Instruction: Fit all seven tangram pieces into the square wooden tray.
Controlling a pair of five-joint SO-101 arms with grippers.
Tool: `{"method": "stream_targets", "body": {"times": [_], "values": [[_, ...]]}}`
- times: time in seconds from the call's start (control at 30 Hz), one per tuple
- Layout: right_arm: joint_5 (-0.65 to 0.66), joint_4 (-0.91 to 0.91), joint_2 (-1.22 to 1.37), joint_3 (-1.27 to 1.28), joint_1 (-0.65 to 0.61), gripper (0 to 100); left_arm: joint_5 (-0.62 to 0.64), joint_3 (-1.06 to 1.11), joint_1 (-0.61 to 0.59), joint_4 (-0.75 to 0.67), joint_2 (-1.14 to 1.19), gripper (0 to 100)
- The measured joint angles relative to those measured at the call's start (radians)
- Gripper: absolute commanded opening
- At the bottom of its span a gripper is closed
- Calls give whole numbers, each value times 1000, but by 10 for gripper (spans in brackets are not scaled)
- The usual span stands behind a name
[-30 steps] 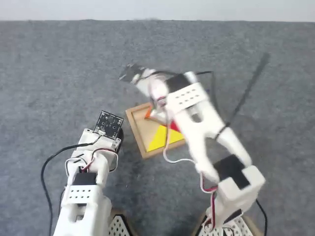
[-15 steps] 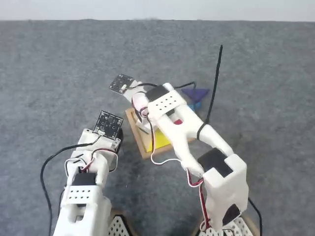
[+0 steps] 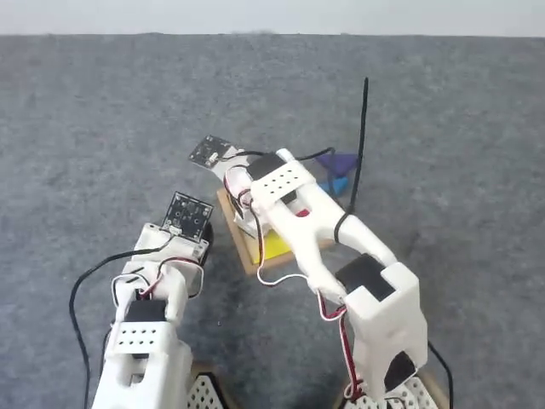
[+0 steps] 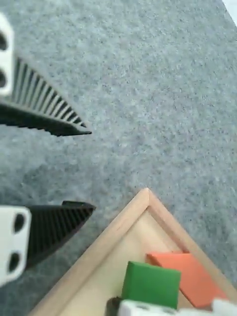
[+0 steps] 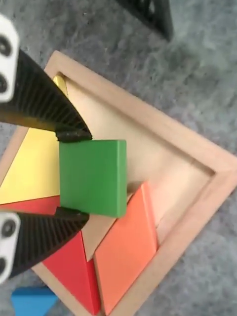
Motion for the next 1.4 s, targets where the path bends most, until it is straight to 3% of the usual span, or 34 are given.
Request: {"method": "stream_targets", "body": {"times": [0.43, 0.9, 1.03, 1.13, 1.27, 1.4], "values": [[2, -5, 2, 0, -44, 283, 0, 0, 2, 0, 0, 203], [5, -5, -58, -26, -37, 281, 0, 0, 2, 0, 0, 203], [5, -11, -169, -12, 23, 231, 0, 0, 2, 0, 0, 203], [5, -68, -278, 54, 95, 186, 0, 0, 2, 0, 0, 203], [-23, -224, -457, 242, 178, 0, 0, 0, 2, 0, 0, 203], [-60, -480, -565, 539, 192, 39, 0, 0, 2, 0, 0, 203]]}}
